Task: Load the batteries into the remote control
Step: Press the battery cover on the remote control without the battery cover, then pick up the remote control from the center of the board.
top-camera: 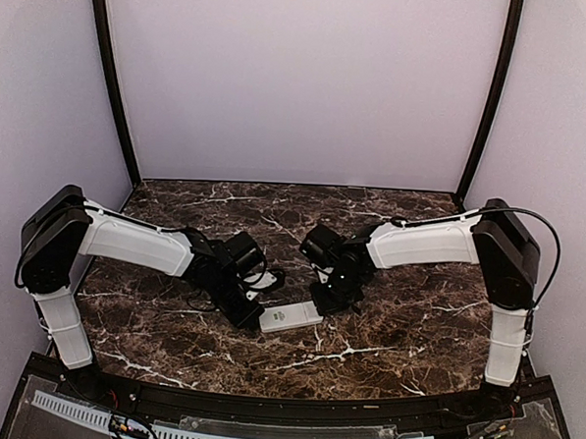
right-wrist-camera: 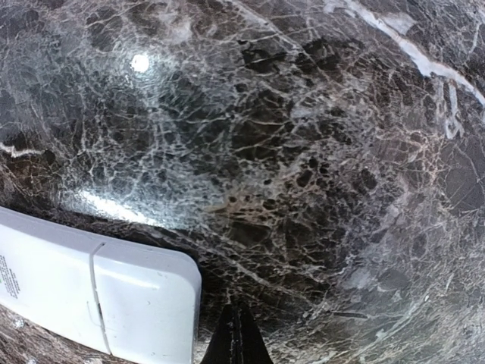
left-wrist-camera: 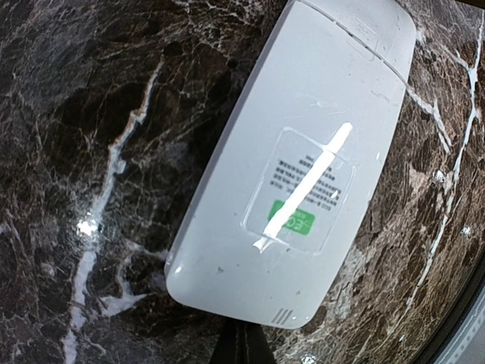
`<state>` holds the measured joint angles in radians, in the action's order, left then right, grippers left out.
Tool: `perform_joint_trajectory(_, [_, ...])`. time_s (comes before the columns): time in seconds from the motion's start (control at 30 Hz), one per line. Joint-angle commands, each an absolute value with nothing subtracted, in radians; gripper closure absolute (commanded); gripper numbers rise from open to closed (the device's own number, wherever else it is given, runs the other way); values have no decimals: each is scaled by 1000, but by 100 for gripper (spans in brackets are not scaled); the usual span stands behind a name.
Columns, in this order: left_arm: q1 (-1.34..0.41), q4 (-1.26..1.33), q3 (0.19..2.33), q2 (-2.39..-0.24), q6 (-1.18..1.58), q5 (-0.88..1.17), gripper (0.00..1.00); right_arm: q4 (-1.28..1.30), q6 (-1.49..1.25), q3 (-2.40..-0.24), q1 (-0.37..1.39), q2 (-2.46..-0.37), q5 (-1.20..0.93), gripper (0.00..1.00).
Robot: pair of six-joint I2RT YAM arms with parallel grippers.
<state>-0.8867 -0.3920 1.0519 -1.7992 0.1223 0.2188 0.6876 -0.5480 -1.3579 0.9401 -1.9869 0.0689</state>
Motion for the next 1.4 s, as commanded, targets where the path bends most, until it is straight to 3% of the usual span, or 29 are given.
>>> perform_joint_trajectory(0.0, [-893, -394, 1042, -1812, 102, 210, 100, 706, -552, -1386, 980, -2054, 30, 100])
perform_joint_trajectory(0.23, [-893, -348, 1124, -1856, 92, 286, 100, 608, -599, -1464, 1036, -2085, -159, 100])
perform_joint_trajectory(0.47, [-887, -359, 1117, -1837, 66, 257, 100, 616, -576, -1380, 964, -2009, -137, 100])
perform_joint_trajectory(0.57, [-860, -375, 1079, -1789, 63, 218, 95, 650, -507, -1335, 890, -1931, -73, 99])
perform_joint_trajectory(0.67, [-825, -412, 1057, -1734, 49, 164, 74, 696, -356, -1351, 838, -1853, -6, 69])
perform_joint_trajectory(0.7, [-821, -425, 1055, -1699, 37, 126, 58, 695, -274, -1364, 836, -1837, -10, 58])
perform_joint_trajectory(0.73, [-818, -430, 1050, -1681, 31, 105, 51, 686, -193, -1377, 837, -1827, -39, 49])
perform_joint_trajectory(0.77, [-817, -433, 1048, -1642, 18, 58, 38, 676, -111, -1389, 840, -1820, -68, 41])
perform_joint_trajectory(0.97, [-809, -335, 1015, -1435, 6, -124, 3, 594, 328, -1450, 893, -1850, -311, 19])
perform_joint_trajectory(1.13, [-770, -240, 956, -1287, 6, -186, 1, 585, 627, -1496, 975, -1955, -414, 16])
perform_joint_trajectory(1.37, [-698, -240, 926, -1224, 27, -161, 1, 653, 724, -1632, 983, -2126, -386, 16])
